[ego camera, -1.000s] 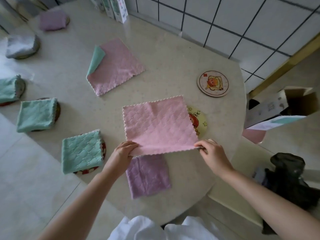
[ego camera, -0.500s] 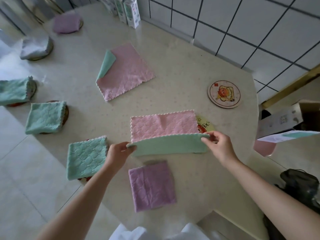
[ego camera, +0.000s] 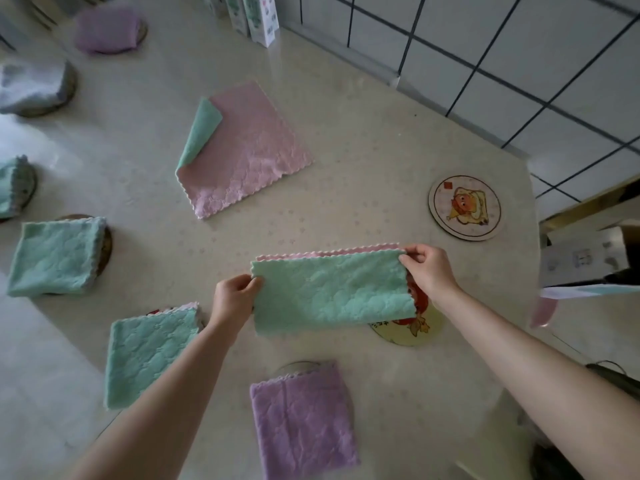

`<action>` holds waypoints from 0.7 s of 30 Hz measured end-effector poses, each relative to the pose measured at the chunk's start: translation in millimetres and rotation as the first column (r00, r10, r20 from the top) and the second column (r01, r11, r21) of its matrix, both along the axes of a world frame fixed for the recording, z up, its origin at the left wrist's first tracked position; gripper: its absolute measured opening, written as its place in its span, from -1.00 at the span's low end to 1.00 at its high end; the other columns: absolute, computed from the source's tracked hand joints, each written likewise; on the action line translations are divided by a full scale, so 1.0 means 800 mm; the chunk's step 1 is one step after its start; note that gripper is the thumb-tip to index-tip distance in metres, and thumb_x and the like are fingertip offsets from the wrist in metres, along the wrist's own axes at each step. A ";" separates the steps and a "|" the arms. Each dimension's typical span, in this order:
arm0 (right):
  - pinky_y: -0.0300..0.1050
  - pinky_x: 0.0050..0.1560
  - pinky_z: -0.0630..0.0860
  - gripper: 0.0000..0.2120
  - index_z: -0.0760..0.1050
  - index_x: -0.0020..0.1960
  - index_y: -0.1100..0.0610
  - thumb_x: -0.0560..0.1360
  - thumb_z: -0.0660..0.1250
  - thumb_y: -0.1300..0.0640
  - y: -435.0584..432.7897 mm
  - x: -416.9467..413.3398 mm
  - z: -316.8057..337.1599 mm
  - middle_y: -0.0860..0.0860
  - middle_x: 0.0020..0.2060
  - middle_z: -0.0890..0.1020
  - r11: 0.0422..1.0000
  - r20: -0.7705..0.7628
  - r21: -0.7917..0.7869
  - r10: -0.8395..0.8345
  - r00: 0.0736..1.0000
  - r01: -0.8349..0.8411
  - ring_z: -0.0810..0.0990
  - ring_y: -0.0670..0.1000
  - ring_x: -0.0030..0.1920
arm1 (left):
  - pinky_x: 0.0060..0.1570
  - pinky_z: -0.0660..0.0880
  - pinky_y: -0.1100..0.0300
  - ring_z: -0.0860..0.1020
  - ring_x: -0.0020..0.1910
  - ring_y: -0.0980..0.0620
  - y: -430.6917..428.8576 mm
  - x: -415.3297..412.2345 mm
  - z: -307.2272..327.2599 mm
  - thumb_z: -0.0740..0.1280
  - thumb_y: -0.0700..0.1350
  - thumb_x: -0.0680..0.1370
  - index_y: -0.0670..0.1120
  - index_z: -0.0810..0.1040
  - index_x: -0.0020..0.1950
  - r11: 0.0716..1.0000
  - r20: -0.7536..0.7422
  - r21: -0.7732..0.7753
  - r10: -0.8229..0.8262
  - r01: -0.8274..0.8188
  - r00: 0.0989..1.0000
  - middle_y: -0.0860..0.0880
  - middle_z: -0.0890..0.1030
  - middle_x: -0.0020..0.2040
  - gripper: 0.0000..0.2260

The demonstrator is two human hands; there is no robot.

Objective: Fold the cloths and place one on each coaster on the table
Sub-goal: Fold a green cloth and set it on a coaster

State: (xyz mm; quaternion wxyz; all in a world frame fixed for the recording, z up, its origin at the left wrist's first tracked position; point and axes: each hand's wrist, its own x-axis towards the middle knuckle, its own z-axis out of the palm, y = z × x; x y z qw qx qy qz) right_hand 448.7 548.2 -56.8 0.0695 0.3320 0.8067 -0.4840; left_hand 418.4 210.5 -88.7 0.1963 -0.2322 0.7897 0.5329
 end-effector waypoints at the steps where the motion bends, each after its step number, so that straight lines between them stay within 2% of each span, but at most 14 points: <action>1: -0.01 0.08 0.58 -0.87 0.58 0.02 0.13 0.48 0.38 0.18 0.002 -0.003 -0.004 0.01 -0.10 0.67 1.000 0.012 0.003 0.004 1.000 -0.004 0.64 -0.01 -0.05 | -0.26 0.45 0.04 0.46 -0.30 -0.02 0.000 -0.003 -0.003 0.37 -0.13 0.51 -0.19 0.61 -0.25 1.000 -0.002 -0.013 -0.004 0.004 1.000 -0.14 0.54 -0.32 -0.82; 5: 0.03 0.06 0.59 -0.84 0.59 0.01 0.14 0.47 0.40 0.11 0.007 -0.012 -0.010 0.03 -0.10 0.68 0.999 0.041 0.054 0.005 0.999 -0.007 0.64 0.01 -0.07 | -0.32 0.51 0.05 0.44 -0.40 -0.01 0.007 -0.010 -0.004 0.37 -0.15 0.52 -0.10 0.61 -0.28 0.998 -0.021 -0.055 -0.014 0.013 1.000 -0.10 0.54 -0.38 -0.82; 9: 0.02 0.04 0.58 -0.90 0.53 -0.02 0.09 0.51 0.34 0.08 0.008 -0.015 -0.010 0.01 -0.10 0.65 0.992 0.053 0.117 0.033 0.998 -0.039 0.62 0.03 -0.07 | -0.40 0.55 0.07 0.48 -0.41 -0.05 0.005 -0.015 -0.007 0.38 -0.05 0.50 -0.03 0.61 -0.30 0.987 -0.028 -0.153 -0.049 0.044 0.998 -0.08 0.59 -0.36 -0.82; 14: -0.15 -0.12 0.46 -0.85 0.53 0.01 0.14 0.53 0.32 0.07 0.003 -0.021 -0.004 0.01 -0.14 0.61 0.985 0.089 0.163 0.047 0.995 -0.061 0.56 0.00 -0.12 | -0.24 0.60 -0.12 0.58 -0.32 -0.11 0.007 -0.018 -0.003 0.36 0.07 0.47 -0.03 0.63 -0.26 0.960 -0.018 -0.267 -0.087 0.079 0.996 -0.06 0.62 -0.33 -0.79; 21: -0.16 -0.17 0.43 -0.82 0.58 -0.08 0.16 0.51 0.35 0.04 0.002 -0.029 -0.003 0.05 -0.19 0.64 0.980 0.135 0.192 0.025 0.991 -0.051 0.57 0.02 -0.15 | -0.19 0.60 -0.08 0.61 -0.27 -0.18 0.017 -0.021 0.010 0.34 0.06 0.50 -0.11 0.63 -0.21 0.936 0.017 -0.338 -0.099 0.099 0.995 -0.13 0.63 -0.28 -0.74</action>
